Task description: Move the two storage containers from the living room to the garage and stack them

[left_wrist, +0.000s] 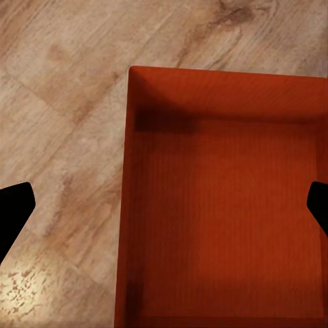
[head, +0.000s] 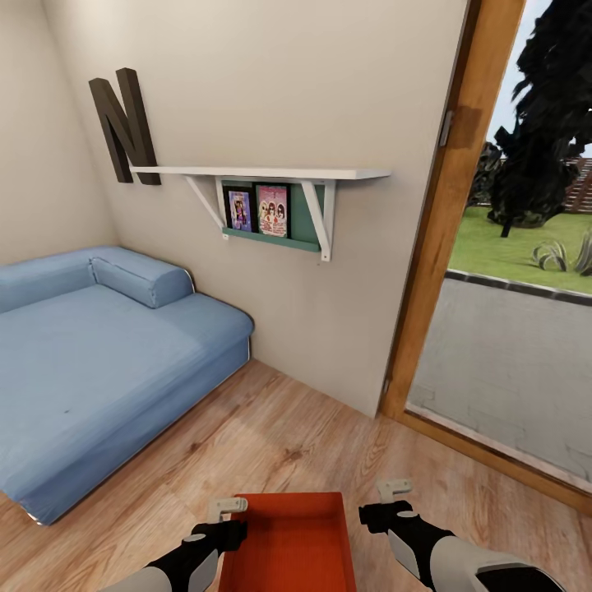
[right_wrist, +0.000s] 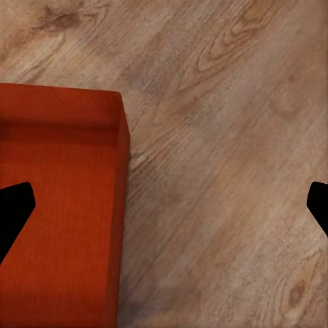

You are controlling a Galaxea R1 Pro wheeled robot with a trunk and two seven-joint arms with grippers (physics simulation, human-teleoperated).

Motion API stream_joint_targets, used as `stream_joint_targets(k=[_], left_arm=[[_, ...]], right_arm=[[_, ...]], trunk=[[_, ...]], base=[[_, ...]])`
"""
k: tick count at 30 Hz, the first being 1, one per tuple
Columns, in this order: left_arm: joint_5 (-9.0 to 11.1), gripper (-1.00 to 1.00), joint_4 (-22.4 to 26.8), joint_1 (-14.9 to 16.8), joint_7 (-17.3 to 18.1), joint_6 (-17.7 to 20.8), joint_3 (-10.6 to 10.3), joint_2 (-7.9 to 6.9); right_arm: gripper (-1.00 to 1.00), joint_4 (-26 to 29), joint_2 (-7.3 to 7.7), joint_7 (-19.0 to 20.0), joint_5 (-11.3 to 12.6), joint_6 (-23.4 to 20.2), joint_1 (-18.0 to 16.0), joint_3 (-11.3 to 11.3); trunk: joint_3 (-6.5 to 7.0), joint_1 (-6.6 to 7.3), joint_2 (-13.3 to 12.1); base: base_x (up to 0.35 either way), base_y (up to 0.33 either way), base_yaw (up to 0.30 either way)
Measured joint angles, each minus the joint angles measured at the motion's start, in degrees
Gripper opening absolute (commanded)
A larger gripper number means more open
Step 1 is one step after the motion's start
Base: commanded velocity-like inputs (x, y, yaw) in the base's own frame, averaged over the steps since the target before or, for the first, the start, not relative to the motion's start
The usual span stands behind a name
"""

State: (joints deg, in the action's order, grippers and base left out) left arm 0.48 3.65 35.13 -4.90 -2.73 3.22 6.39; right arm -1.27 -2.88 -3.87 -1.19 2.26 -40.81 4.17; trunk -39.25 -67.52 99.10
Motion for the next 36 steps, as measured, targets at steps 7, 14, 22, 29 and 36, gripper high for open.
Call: stream_joint_targets(k=[7, 14, 22, 29, 36], left_arm=[[0.0, 1.00, 0.0, 0.0, 0.0, 0.0, 0.0, 0.00], [0.0, 1.00, -0.1, 0.0, 0.1, 0.0, 0.0, 0.00], [0.0, 1.00, -0.1, 0.0, 0.0, 0.0, 0.0, 0.00], [-0.1, 1.00, 0.0, 0.0, 0.0, 0.0, 0.0, 0.00], [-0.1, 1.00, 0.3, 0.0, -0.3, 0.8, -0.3, 0.00]], right_arm=[[1.00, 0.0, 0.00, 0.0, 0.0, 0.0, 0.0, 0.0], [1.00, 0.0, 0.00, 0.0, 0.0, 0.0, 0.0, 0.0], [1.00, 0.0, 0.00, 0.0, 0.0, 0.0, 0.0, 0.0], [1.00, 0.0, -0.03, 0.0, 0.0, 0.0, 0.0, 0.0], [1.00, 0.4, -0.08, -0.6, -0.2, -1.9, 0.0, 0.1]], trunk=[[0.00, 0.00, 0.0], [-0.89, -1.09, 2.0], [-1.26, -1.54, 2.8], [-1.26, -1.54, 2.8], [-1.26, -1.54, 2.8]], base=[[0.000, 0.000, 0.000], [0.000, 0.000, 0.000], [0.000, 0.000, 0.000], [0.000, 0.000, 0.000], [0.000, 0.000, 0.000]])
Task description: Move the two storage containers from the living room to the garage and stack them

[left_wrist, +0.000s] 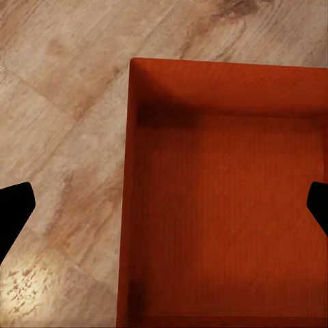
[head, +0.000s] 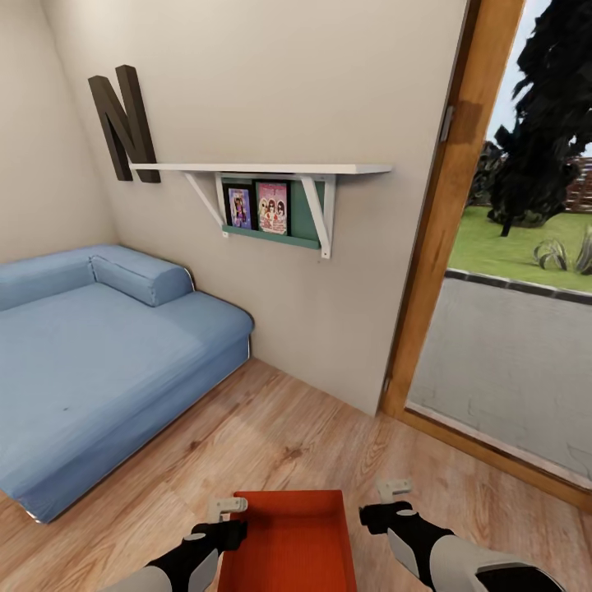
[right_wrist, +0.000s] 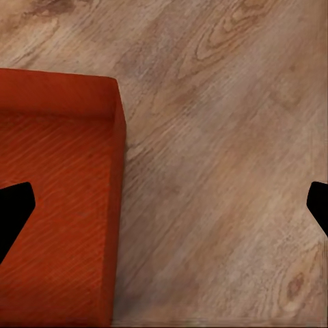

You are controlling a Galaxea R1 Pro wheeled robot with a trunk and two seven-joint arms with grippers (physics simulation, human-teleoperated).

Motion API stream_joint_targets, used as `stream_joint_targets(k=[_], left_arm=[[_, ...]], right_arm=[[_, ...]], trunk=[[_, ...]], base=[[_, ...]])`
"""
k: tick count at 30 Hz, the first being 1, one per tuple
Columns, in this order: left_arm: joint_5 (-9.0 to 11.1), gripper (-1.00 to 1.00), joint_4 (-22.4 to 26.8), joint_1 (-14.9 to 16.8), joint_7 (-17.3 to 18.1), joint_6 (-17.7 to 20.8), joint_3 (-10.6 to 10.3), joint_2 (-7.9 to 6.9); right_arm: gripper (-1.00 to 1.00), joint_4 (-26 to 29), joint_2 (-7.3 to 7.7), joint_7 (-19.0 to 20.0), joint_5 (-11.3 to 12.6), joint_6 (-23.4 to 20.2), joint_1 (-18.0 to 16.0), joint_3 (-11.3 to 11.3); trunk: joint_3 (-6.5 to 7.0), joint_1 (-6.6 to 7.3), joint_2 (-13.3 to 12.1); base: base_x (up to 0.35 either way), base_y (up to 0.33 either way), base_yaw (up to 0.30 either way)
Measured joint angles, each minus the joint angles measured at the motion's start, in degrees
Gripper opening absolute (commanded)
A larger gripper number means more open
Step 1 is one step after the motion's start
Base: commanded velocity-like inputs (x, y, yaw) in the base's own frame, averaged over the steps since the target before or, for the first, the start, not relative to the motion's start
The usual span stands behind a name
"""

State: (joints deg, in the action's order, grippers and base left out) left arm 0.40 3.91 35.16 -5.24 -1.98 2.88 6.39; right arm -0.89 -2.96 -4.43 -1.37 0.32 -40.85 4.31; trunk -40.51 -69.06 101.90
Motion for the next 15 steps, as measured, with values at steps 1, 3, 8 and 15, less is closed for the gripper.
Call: stream_joint_targets(k=[1, 3, 8, 15], left_arm=[[0.0, 1.00, 0.3, 0.0, -0.1, 1.3, -0.1, 0.00], [0.0, 1.00, 1.1, 0.0, -0.1, 3.5, -0.1, -0.02], [-0.1, 1.00, 5.8, 0.1, -0.2, 11.8, -0.2, -0.09], [0.0, 1.00, 7.2, 0.0, -0.3, 13.5, -0.2, -0.12]], right_arm=[[1.00, 0.4, 0.00, -0.5, 0.0, -2.3, 0.0, 0.0], [1.00, 1.4, -0.06, -1.1, 0.0, -5.3, -0.1, 0.0], [1.00, 6.0, -0.56, -2.1, 0.0, -14.3, -0.4, 0.0], [1.00, 7.4, -1.45, -2.3, 0.1, -17.3, -0.7, 0.0]], trunk=[[0.00, 0.00, 0.0], [0.00, 0.00, 0.0], [0.00, 0.00, 0.0], [0.00, 0.00, 0.0]], base=[[0.000, 0.000, 0.000], [0.000, 0.000, 0.000], [0.000, 0.000, 0.000], [0.000, 0.000, 0.000]])
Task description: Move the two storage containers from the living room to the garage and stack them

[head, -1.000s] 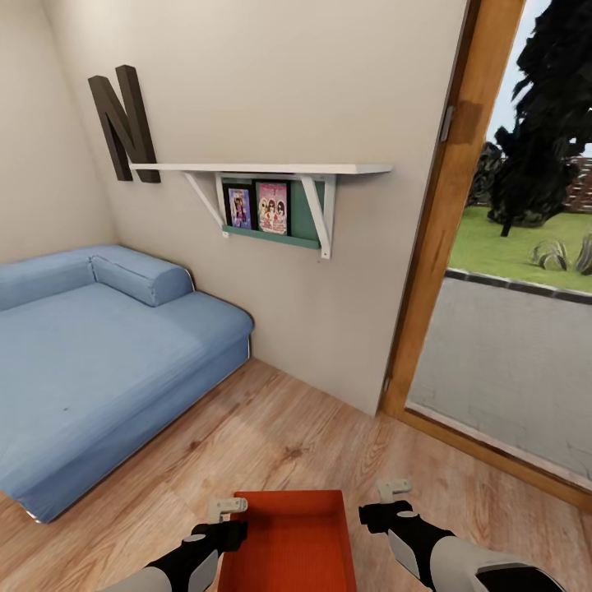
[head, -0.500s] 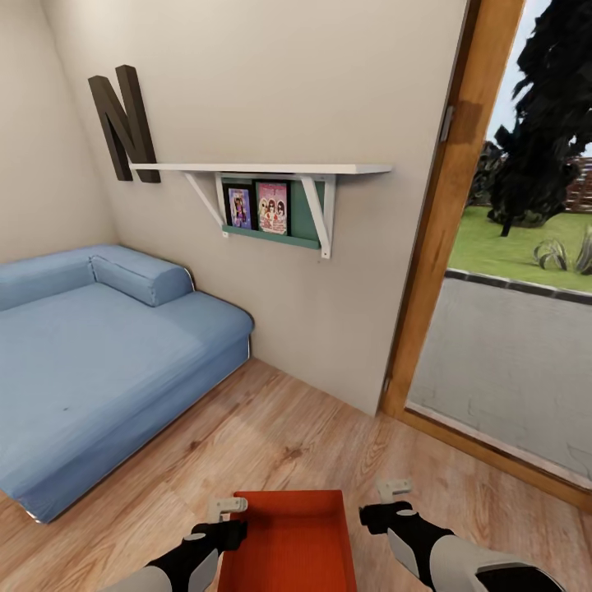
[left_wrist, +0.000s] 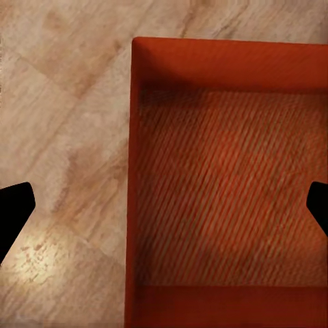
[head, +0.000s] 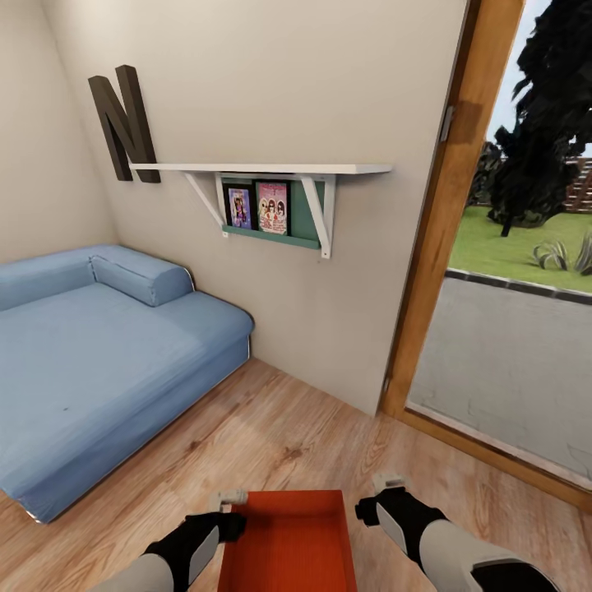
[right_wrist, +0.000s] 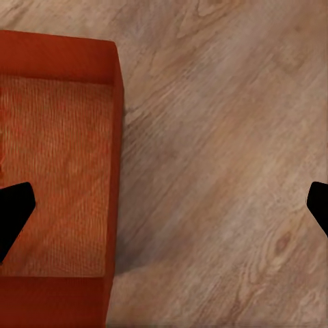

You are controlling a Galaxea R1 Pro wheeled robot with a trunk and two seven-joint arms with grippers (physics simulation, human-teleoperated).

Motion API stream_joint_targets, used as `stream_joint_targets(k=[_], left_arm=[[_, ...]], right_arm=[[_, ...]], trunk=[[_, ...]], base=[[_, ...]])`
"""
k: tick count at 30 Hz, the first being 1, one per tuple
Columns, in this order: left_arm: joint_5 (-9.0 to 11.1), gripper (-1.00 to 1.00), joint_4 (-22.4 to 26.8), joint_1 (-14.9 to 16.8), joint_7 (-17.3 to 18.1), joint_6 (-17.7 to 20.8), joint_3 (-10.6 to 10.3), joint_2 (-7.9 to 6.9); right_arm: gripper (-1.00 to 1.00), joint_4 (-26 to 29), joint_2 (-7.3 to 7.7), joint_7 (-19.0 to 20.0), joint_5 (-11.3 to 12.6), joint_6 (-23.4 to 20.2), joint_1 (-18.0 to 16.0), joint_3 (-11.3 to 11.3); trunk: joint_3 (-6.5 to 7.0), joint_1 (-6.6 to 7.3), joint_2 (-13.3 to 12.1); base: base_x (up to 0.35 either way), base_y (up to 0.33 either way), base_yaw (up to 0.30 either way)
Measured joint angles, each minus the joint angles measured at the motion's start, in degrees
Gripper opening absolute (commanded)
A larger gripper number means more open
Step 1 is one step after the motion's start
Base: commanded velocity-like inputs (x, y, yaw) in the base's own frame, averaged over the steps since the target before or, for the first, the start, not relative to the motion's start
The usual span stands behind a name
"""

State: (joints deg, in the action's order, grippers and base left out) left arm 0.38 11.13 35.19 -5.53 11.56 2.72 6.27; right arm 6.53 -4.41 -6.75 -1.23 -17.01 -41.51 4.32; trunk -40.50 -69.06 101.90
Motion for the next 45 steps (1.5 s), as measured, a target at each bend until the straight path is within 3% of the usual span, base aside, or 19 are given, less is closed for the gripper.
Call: stream_joint_targets(k=[18, 22, 45], left_arm=[[0.0, 1.00, 2.3, 0.0, -0.1, -0.1, 0.2, 0.00], [0.0, 1.00, 2.4, 0.0, -0.1, -0.1, 0.3, 0.01], [0.1, 1.00, 2.4, 0.0, -0.1, -0.2, 0.3, 0.01]], right_arm=[[1.00, 1.3, -0.16, 0.2, 0.2, 1.0, 0.1, 0.0], [1.00, 1.3, -0.16, 0.2, 0.2, 1.2, 0.1, 0.0], [1.00, 1.2, -0.17, 0.2, 0.2, 1.4, 0.1, 0.0]], trunk=[[0.00, 0.00, 0.0], [-0.71, -0.87, 1.6], [-2.52, -0.88, 1.6]], base=[[0.000, 0.000, 0.000], [0.000, 0.000, 0.000], [0.000, 0.000, 0.000]])
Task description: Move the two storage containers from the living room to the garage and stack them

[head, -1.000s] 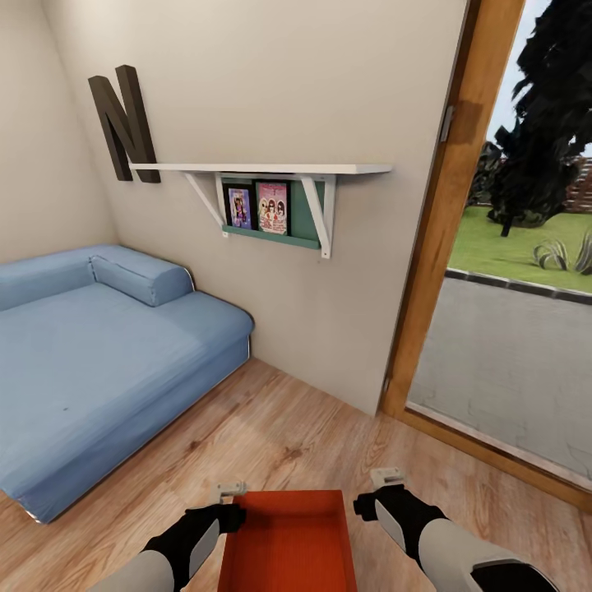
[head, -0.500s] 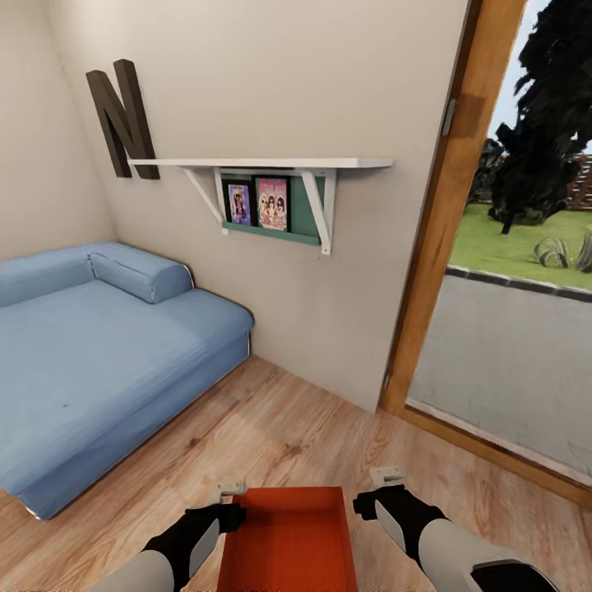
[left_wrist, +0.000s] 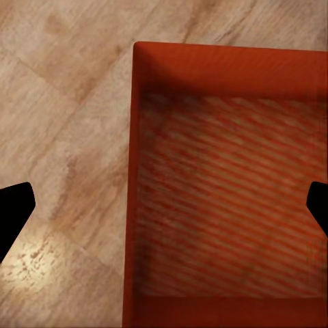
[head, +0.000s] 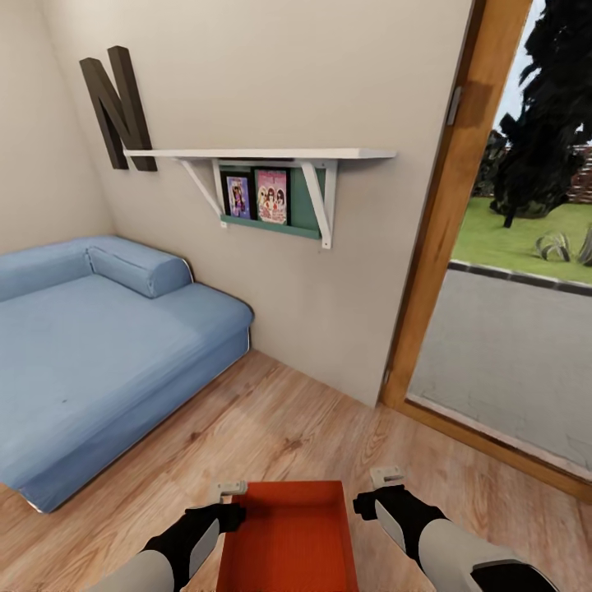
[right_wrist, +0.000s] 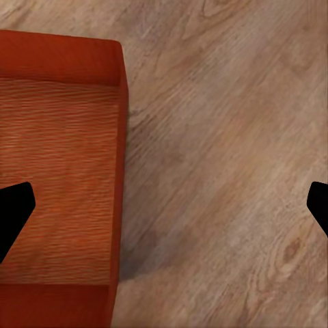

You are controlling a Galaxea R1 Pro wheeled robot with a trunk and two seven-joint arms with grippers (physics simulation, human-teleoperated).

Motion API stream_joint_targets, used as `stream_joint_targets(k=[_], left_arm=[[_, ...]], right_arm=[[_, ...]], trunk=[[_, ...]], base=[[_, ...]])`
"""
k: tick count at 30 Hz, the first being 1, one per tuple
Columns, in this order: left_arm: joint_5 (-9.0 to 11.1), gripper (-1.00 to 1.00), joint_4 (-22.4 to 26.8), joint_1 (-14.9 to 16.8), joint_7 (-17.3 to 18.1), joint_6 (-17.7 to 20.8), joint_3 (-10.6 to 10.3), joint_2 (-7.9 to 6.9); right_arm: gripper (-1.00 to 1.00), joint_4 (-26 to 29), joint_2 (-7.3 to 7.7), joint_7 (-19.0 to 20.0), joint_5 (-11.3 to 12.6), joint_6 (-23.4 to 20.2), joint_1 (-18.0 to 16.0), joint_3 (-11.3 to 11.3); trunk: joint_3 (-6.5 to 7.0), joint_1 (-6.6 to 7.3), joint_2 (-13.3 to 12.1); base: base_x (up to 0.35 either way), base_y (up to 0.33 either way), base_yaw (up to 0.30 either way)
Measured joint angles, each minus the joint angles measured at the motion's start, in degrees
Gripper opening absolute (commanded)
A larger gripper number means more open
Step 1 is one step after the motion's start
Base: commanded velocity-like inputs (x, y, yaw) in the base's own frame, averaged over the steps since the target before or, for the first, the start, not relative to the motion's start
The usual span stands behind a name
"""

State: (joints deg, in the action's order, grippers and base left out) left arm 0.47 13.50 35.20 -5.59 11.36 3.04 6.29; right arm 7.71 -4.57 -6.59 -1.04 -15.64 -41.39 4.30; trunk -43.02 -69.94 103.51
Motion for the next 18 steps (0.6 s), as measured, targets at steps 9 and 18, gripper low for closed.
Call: stream_joint_targets(k=[9, 18], left_arm=[[0.0, 1.00, 0.0, 0.0, 0.0, 0.0, 0.0, 0.01], [0.0, 1.00, 0.0, 0.0, 0.0, 0.0, 0.0, 0.00]], right_arm=[[1.00, 0.0, 0.00, 0.0, 0.0, 0.0, 0.0, 0.0], [1.00, 0.0, 0.00, 0.0, 0.0, 0.0, 0.0, 0.0]], trunk=[[-0.84, 0.00, 0.0], [-1.67, 0.00, 0.0]], base=[[0.000, 0.000, 0.000], [0.000, 0.000, 0.000]])
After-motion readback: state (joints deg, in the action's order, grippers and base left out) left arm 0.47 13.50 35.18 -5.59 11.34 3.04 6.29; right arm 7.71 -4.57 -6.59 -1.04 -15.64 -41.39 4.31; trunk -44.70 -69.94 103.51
